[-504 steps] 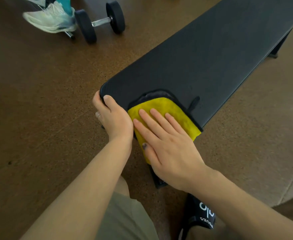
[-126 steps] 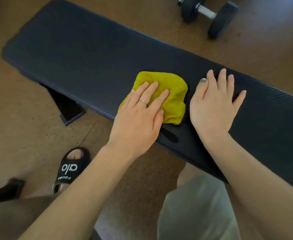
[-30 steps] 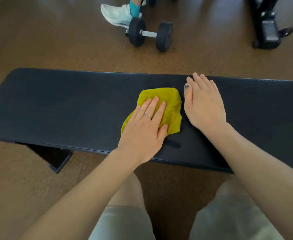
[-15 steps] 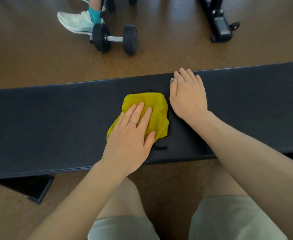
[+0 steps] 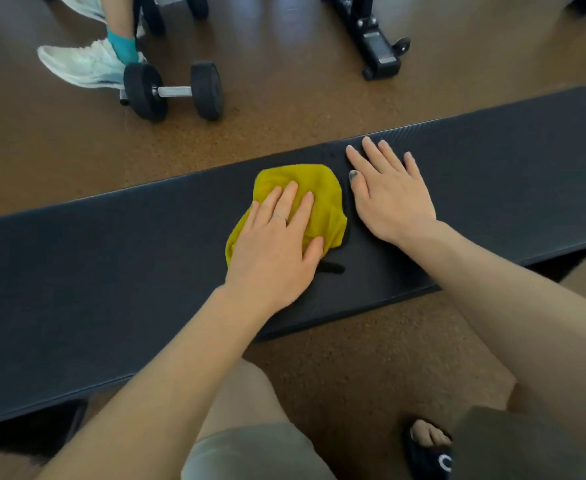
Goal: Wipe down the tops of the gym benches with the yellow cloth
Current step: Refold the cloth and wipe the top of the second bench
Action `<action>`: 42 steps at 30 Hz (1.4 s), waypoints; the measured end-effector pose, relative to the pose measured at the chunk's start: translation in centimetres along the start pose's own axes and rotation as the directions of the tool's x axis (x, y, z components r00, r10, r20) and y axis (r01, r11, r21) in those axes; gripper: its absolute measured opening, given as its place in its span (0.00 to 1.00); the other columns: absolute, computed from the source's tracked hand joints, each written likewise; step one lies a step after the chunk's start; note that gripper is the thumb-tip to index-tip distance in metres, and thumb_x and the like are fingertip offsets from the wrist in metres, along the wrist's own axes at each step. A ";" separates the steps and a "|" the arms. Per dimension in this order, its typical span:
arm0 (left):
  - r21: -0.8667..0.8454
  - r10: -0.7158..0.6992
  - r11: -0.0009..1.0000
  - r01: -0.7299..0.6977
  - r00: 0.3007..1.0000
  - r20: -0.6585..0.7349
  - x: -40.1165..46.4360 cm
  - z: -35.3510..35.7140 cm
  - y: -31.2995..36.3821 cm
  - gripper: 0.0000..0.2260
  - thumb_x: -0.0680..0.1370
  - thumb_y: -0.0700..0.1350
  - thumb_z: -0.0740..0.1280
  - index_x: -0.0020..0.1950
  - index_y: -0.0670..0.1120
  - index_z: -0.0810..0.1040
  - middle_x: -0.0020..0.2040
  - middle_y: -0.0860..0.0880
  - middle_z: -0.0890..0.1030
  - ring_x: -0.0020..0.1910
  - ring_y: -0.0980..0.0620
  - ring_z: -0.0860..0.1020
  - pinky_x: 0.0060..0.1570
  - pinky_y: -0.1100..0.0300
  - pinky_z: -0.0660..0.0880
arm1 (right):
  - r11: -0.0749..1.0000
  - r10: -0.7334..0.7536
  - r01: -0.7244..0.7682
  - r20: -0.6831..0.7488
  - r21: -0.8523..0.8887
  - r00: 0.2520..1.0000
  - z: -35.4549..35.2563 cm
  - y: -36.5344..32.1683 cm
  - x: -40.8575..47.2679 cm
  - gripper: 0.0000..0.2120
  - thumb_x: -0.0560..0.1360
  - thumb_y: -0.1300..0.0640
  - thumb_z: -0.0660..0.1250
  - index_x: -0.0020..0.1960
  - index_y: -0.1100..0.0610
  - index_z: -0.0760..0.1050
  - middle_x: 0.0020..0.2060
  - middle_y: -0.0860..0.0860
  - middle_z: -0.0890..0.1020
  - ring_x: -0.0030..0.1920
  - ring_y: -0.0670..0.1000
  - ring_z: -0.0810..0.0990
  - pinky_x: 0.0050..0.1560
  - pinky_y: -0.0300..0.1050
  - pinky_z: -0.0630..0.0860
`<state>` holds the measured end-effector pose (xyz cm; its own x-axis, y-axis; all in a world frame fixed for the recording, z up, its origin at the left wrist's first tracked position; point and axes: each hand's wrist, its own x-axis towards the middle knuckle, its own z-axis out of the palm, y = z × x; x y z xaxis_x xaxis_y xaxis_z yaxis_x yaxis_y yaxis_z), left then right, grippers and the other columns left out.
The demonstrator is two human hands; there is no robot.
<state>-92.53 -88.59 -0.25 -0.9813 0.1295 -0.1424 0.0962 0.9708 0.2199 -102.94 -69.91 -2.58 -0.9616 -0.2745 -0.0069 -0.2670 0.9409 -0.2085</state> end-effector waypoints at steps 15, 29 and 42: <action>0.048 0.000 0.999 0.000 1.000 0.004 8.2 0.1 2.9 0.29 0.85 0.58 0.52 0.85 0.49 0.51 0.85 0.46 0.49 0.84 0.45 0.47 0.82 0.47 0.45 | 0.992 0.122 -0.122 -0.023 -0.010 0.992 -2.0 6.9 0.5 0.25 0.85 0.45 0.44 0.82 0.46 0.56 0.82 0.50 0.56 0.82 0.55 0.52 0.80 0.62 0.48; 0.087 0.008 0.996 -0.003 0.998 -0.055 14.1 0.8 6.5 0.27 0.85 0.56 0.53 0.83 0.50 0.57 0.83 0.45 0.58 0.81 0.43 0.57 0.80 0.46 0.54 | 0.997 0.083 -0.082 -0.129 0.018 0.988 -1.4 8.7 -0.3 0.26 0.85 0.47 0.44 0.81 0.49 0.60 0.81 0.50 0.61 0.81 0.53 0.56 0.80 0.59 0.51; 0.093 0.131 0.988 -0.127 0.990 -0.044 12.7 1.4 7.5 0.27 0.84 0.58 0.51 0.83 0.52 0.58 0.84 0.46 0.56 0.83 0.44 0.53 0.80 0.46 0.53 | 0.995 0.078 -0.065 -0.178 0.079 0.981 -1.4 9.1 -0.4 0.26 0.85 0.48 0.44 0.79 0.54 0.64 0.79 0.52 0.65 0.80 0.53 0.60 0.80 0.58 0.53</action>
<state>-104.02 -79.37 -1.78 -0.9665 0.2468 -0.0697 0.2350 0.9611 0.1454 -105.07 -60.99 -3.05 -0.9755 -0.1601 0.1511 -0.1980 0.9380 -0.2843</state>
